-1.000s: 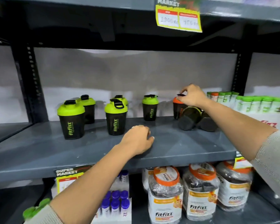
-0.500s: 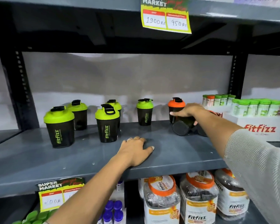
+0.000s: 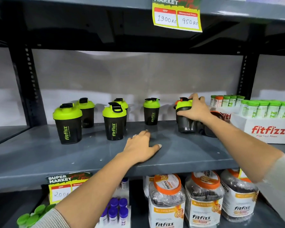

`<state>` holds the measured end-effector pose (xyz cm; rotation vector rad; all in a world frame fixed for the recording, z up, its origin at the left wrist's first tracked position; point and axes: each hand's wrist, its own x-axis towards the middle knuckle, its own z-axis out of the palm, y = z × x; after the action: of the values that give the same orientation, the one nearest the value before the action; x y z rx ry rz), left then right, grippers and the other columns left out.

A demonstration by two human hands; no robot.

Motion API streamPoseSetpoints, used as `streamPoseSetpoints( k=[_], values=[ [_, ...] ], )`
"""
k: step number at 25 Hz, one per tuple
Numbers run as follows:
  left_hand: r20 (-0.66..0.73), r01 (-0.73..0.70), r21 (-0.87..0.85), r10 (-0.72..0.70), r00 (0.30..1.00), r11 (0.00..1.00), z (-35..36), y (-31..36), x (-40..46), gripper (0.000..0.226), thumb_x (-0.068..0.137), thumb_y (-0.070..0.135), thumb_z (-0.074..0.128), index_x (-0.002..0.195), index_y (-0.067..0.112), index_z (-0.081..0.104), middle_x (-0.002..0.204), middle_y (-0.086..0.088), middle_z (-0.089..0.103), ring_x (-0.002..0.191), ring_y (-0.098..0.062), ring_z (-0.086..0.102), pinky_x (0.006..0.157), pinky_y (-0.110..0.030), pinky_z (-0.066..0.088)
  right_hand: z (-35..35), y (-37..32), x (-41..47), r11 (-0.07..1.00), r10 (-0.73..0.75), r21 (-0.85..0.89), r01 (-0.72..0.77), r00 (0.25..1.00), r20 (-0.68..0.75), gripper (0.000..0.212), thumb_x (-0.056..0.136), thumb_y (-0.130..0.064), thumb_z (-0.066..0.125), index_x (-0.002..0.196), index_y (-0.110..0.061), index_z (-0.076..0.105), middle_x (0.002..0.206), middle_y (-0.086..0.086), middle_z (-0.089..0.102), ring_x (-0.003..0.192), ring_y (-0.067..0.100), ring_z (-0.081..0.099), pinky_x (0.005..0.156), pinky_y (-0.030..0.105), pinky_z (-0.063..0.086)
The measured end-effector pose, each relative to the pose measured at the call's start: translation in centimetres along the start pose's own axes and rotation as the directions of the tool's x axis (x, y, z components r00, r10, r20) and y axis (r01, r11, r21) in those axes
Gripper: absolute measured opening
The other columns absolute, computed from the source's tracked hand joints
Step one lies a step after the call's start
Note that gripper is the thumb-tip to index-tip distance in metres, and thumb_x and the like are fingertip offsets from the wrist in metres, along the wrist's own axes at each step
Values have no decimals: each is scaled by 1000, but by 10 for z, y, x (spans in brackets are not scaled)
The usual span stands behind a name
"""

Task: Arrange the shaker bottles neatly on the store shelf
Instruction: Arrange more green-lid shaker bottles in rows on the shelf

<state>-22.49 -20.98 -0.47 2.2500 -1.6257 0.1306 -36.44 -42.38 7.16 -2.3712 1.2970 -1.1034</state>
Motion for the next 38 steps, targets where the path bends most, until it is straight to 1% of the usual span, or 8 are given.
streamPoseSetpoints(
  k=[4,13,19,23,26,31,35,38],
  values=[
    [106,-20,-11,21,994,1000,-7,-9,1,83,88,63,44,152,14,25,163,-3,16,147,-26,24,119,-41,21,23,-18,-32,948,-192,213,234,961,-201,83,54,-37,89,118,-12,42,121,14,42,106,30,48,97,44,45],
    [175,68,50,-76,982,996,-9,-37,-5,76,94,60,32,152,11,26,162,-6,20,148,-25,22,118,-38,20,53,-39,-50,908,-269,296,295,955,-127,86,54,-38,93,117,-12,39,119,9,43,100,19,44,84,30,37],
    [123,77,38,-82,989,996,-5,-42,-7,76,91,62,32,150,14,33,159,-6,29,143,-27,30,116,-39,23,39,-38,-48,916,-302,287,278,952,40,107,54,-60,86,138,-24,31,139,7,43,127,28,46,97,34,40],
    [119,106,9,-107,987,994,-6,-40,-8,75,91,62,36,149,13,35,157,-7,32,141,-29,34,114,-38,28,9,-69,-41,922,-290,220,317,946,-147,99,63,-80,64,141,-26,35,144,10,44,133,29,44,105,42,41],
    [113,97,-11,-95,989,995,-7,-40,-10,74,92,60,38,148,12,36,155,-8,35,141,-27,35,116,-37,26,-13,-110,-25,962,-229,-139,235,971,63,103,61,-95,44,131,-19,52,138,12,52,129,35,49,99,43,41],
    [112,100,-26,-97,989,995,-9,-39,-11,71,92,58,40,144,10,41,153,-10,39,139,-27,37,114,-37,28,-4,-148,-24,690,109,-688,225,907,406,117,62,-99,26,146,-20,44,155,6,41,142,31,37,110,40,33],
    [102,104,-40,-100,990,994,-9,-38,-11,72,91,59,41,144,10,41,152,-9,40,139,-27,38,112,-36,29,5,-150,-26,623,113,-732,276,894,433,87,72,-76,61,138,-21,51,145,4,50,127,31,53,101,37,44],
    [91,94,-36,-91,992,995,-8,-39,-11,72,92,58,41,144,10,41,152,-10,40,139,-27,37,113,-37,28,-3,-138,-11,810,68,-514,283,825,562,88,64,-44,83,138,-16,45,142,10,43,102,34,64,81,44,60]
  ],
)
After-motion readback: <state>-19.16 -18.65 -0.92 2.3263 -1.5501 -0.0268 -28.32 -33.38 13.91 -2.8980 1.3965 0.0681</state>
